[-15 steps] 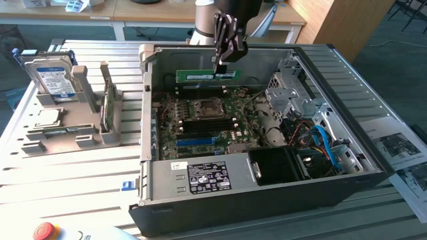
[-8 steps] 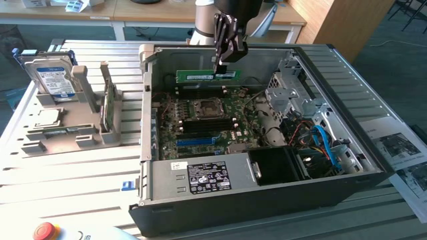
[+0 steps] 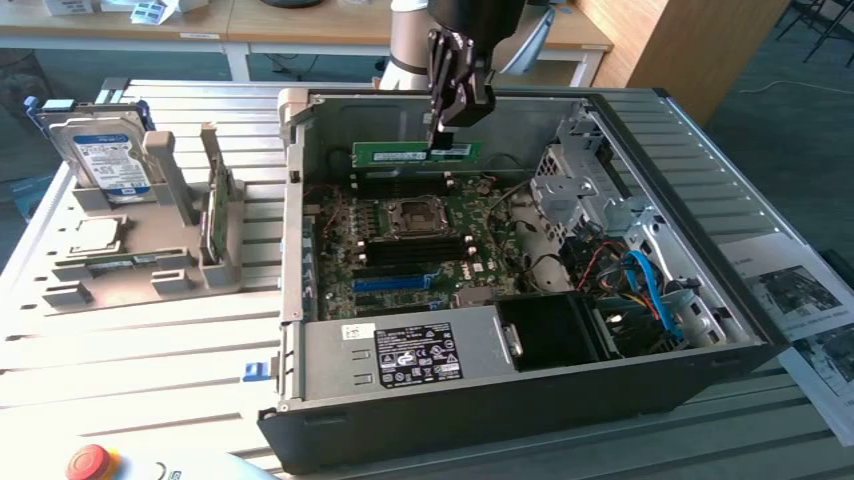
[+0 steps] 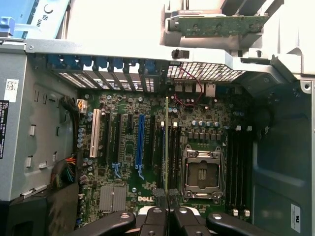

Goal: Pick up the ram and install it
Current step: 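Insert the ram into the slot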

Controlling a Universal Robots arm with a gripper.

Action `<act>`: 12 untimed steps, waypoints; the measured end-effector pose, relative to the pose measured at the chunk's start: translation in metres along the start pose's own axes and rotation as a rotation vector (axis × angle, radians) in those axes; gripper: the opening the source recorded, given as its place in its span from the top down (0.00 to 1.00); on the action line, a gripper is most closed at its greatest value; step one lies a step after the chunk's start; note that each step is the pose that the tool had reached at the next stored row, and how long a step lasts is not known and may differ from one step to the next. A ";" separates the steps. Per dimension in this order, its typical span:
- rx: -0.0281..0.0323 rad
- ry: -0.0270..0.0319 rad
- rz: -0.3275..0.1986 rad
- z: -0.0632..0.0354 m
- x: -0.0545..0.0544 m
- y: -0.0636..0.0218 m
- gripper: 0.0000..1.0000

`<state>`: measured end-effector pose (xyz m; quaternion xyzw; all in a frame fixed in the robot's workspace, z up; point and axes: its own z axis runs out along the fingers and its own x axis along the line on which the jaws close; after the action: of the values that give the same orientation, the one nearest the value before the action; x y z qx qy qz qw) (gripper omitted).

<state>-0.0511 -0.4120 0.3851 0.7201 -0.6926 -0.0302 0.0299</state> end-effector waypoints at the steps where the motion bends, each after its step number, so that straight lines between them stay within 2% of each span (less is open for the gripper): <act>1: -0.0001 0.0001 0.000 0.0012 0.000 -0.0001 0.89; 12: 0.0000 0.0001 0.000 0.0171 0.000 -0.0015 0.89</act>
<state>-0.0511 -0.4120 0.3680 0.7200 -0.6926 -0.0302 0.0300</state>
